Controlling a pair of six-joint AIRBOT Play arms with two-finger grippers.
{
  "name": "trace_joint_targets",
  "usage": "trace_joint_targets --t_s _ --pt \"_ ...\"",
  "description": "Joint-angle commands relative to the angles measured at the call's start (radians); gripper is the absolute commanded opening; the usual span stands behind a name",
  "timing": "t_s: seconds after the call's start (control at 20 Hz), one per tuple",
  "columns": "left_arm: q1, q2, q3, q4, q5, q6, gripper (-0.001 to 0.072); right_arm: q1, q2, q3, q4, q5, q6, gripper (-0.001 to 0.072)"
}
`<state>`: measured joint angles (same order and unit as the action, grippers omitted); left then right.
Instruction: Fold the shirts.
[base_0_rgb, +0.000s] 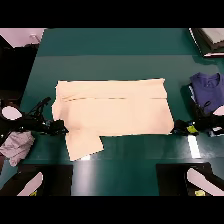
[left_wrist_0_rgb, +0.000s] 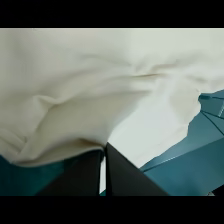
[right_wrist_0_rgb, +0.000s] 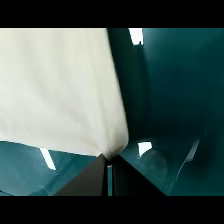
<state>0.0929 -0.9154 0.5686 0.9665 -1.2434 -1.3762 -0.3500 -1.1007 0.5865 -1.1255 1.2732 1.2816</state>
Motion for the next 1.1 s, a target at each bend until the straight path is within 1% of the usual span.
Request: trace_joint_targets --t_s 0.0,0.1,0.25,0.35,0.45,0.55,0.7,0.8,0.9,1.05 --pt "0.000 0.002 0.023 0.046 -0.077 0.023 0.0021 0.024 0.031 0.006 -0.027 0.060 -0.001 0.0017" --pt "0.000 0.005 0.069 0.103 -0.168 0.022 0.0021 0.024 0.112 0.042 -0.138 0.167 0.009 0.0016" --pt "0.000 0.096 0.102 0.088 -0.291 0.011 0.0022 0.024 0.281 0.098 -0.352 0.353 0.055 0.0016" --pt "0.000 0.165 0.113 0.073 -0.394 -0.031 0.0022 0.024 0.375 0.126 -0.409 0.403 0.062 0.0016" --pt "0.000 0.227 0.124 0.058 -0.422 -0.066 0.0022 0.024 0.447 0.141 -0.411 0.395 0.064 0.0016" --pt "0.000 0.232 0.154 0.011 -0.382 -0.064 0.0022 0.024 0.475 0.154 -0.386 0.359 0.064 0.0016" --pt "0.000 0.217 0.214 0.006 -0.203 -0.045 0.0023 0.024 0.432 0.198 -0.269 0.279 0.063 0.0016" --pt "0.000 0.158 0.252 0.006 -0.117 -0.023 0.0022 0.024 0.350 0.238 -0.201 0.200 0.064 0.0016" --pt "0.000 0.074 0.277 0.006 -0.043 -0.002 0.0023 0.035 0.262 0.279 -0.201 0.148 0.064 0.0017" --pt "0.000 -0.055 0.320 0.005 0.092 0.016 0.0023 0.098 0.118 0.350 -0.201 0.112 0.064 0.0017"
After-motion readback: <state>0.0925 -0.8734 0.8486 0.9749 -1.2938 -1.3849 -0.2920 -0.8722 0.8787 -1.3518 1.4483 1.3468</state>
